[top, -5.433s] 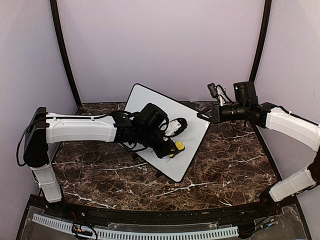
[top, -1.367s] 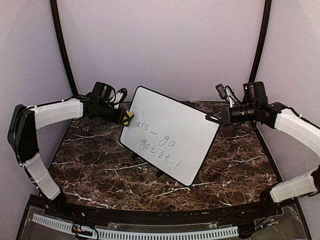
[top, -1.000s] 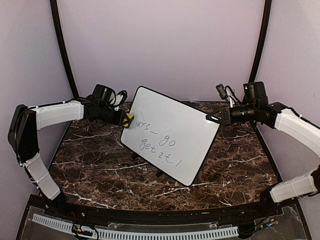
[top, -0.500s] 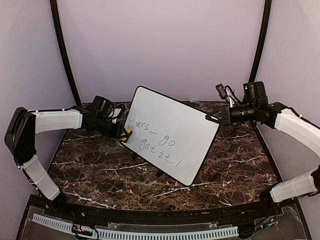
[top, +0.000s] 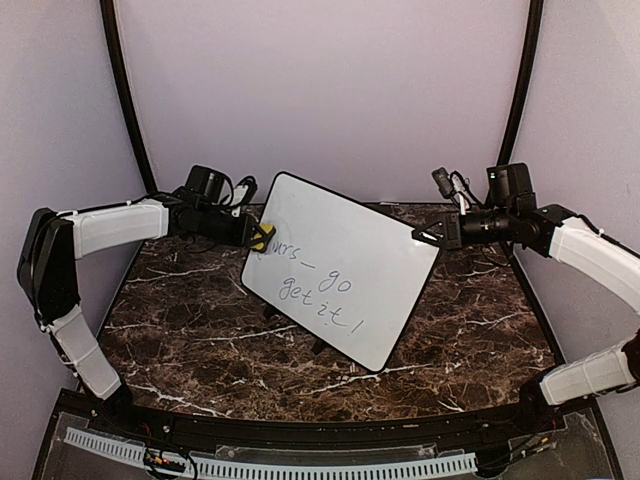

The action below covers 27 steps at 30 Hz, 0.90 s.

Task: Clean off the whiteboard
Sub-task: Erase the center of the whiteboard.

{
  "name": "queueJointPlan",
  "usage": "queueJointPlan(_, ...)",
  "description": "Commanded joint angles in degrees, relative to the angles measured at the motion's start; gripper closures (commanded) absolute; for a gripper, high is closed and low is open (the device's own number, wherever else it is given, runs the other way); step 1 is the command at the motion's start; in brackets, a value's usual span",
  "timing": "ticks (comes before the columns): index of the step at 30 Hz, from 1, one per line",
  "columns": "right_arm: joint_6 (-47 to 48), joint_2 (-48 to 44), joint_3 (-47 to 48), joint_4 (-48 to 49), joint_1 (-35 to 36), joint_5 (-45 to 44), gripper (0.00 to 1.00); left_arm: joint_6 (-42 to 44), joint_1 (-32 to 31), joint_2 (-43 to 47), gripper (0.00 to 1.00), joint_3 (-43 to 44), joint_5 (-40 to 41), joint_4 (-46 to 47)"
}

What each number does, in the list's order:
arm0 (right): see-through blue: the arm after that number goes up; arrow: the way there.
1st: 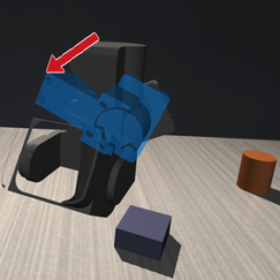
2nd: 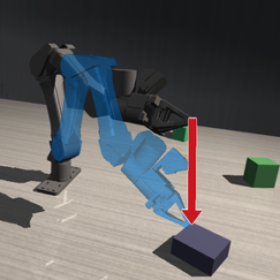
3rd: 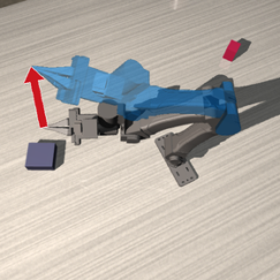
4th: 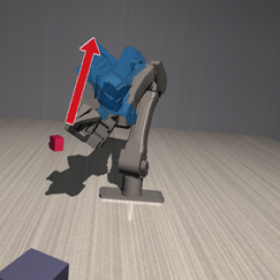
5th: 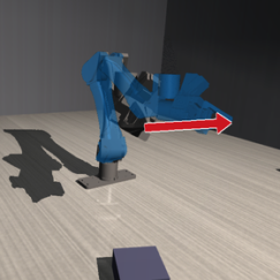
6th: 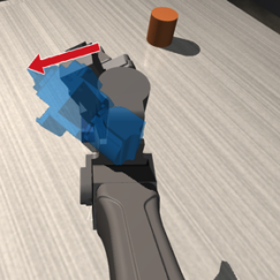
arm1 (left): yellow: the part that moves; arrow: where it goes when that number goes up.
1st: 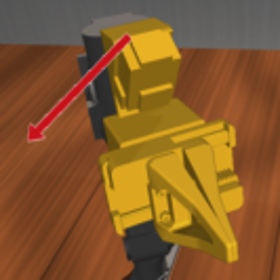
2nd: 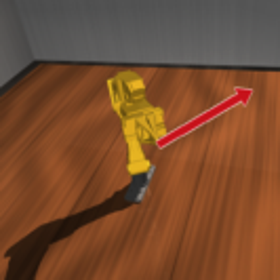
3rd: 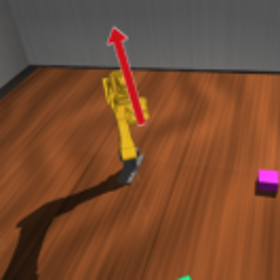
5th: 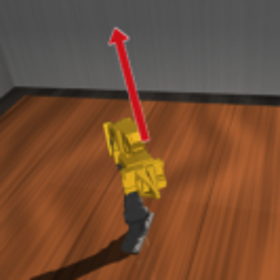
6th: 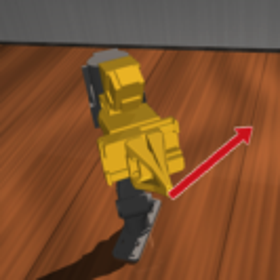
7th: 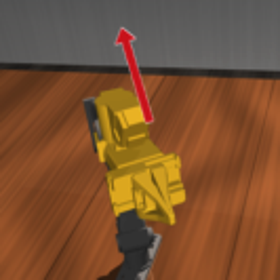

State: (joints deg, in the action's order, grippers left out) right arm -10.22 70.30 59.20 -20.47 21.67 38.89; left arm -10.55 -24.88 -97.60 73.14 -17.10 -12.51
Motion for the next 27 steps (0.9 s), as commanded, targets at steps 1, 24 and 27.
queueJointPlan(1, 4.2, -0.5, 0.8, 5.1, 0.1, 0.0, 1.0, 0.1, 0.7, 0.4, 0.93, -2.6, 0.4, 0.7)
queueJointPlan(24, 3.9, -0.2, 0.7, 5.4, 0.3, 0.5, 1.0, -5.4, 4.3, -1.3, 0.93, -3.1, -10.1, 6.5)
queueJointPlan(27, 3.8, -0.5, 0.5, 5.5, 0.3, 0.3, 1.0, -5.5, 5.0, -2.8, 0.93, -0.3, -10.4, 6.8)
